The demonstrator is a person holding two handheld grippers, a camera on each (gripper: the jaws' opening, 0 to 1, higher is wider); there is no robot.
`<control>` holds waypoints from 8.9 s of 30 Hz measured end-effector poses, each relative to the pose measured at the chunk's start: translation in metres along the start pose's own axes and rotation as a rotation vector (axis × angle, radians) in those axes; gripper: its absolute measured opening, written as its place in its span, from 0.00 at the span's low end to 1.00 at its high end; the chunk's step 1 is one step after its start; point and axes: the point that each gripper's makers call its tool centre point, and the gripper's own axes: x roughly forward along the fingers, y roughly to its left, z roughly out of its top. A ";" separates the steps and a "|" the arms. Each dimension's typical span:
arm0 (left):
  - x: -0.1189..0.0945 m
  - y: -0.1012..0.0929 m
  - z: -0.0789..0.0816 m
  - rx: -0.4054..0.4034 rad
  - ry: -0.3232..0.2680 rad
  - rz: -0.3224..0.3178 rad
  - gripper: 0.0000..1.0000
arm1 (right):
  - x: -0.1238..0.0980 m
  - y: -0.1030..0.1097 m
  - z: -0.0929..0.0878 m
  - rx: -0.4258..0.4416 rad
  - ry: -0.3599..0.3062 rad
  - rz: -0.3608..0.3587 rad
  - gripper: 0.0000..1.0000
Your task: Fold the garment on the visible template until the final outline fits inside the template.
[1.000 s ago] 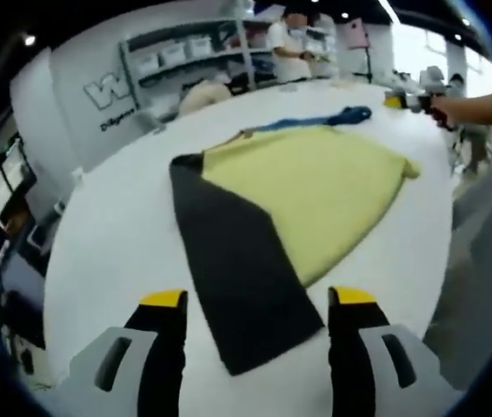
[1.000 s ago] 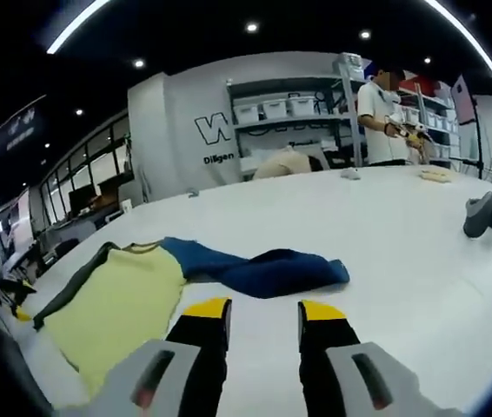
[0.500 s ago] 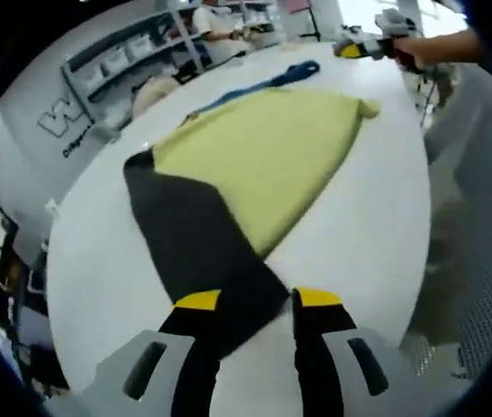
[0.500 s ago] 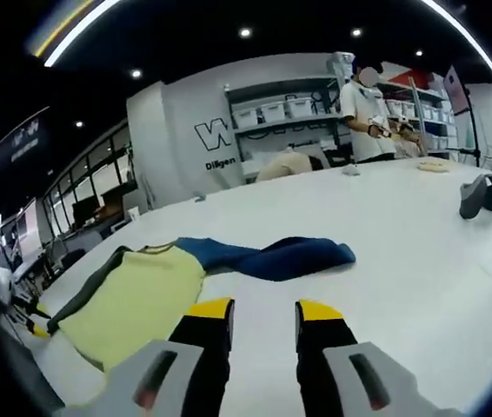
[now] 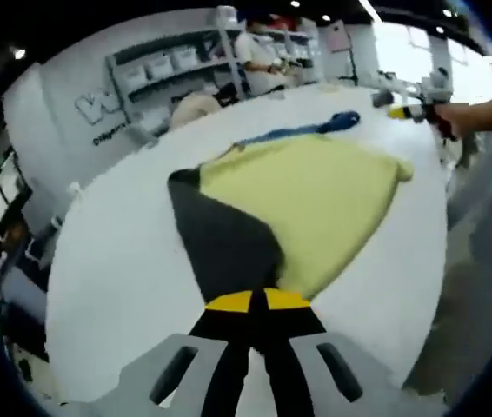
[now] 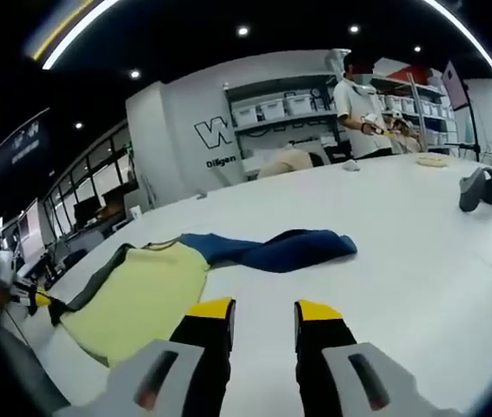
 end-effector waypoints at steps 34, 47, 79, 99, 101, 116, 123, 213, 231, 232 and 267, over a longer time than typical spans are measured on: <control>-0.041 0.290 -0.026 -0.611 -0.270 0.466 0.05 | -0.005 0.023 -0.021 -0.064 0.107 0.079 0.25; -0.016 0.395 -0.015 -0.513 -0.257 0.489 0.05 | -0.019 0.037 -0.040 -0.038 0.156 0.073 0.25; -0.052 0.305 -0.117 -0.618 -0.109 0.504 0.05 | -0.024 0.050 -0.056 0.011 0.164 0.104 0.25; -0.055 0.257 -0.134 -0.641 -0.066 0.473 0.33 | -0.039 0.057 -0.065 0.035 0.147 0.136 0.26; -0.062 0.251 -0.133 -0.643 -0.073 0.481 0.36 | -0.040 0.057 -0.066 0.041 0.147 0.140 0.26; -0.067 0.166 -0.049 -0.570 -0.233 0.356 0.46 | -0.039 0.080 -0.083 0.049 0.180 0.234 0.25; -0.062 0.122 -0.013 -0.508 -0.254 0.289 0.46 | -0.038 0.093 -0.098 0.068 0.221 0.278 0.22; 0.034 0.081 0.056 -0.240 -0.209 0.100 0.31 | 0.099 0.177 0.042 0.593 0.091 0.363 0.00; 0.055 0.015 0.081 0.078 -0.154 0.109 0.51 | 0.091 0.168 0.043 0.645 0.073 0.368 0.00; 0.056 0.019 0.082 0.117 -0.144 0.142 0.48 | 0.090 0.167 0.043 0.650 0.071 0.367 0.00; 0.028 0.072 0.037 0.144 -0.080 0.198 0.26 | 0.086 0.166 0.035 0.673 0.086 0.362 0.00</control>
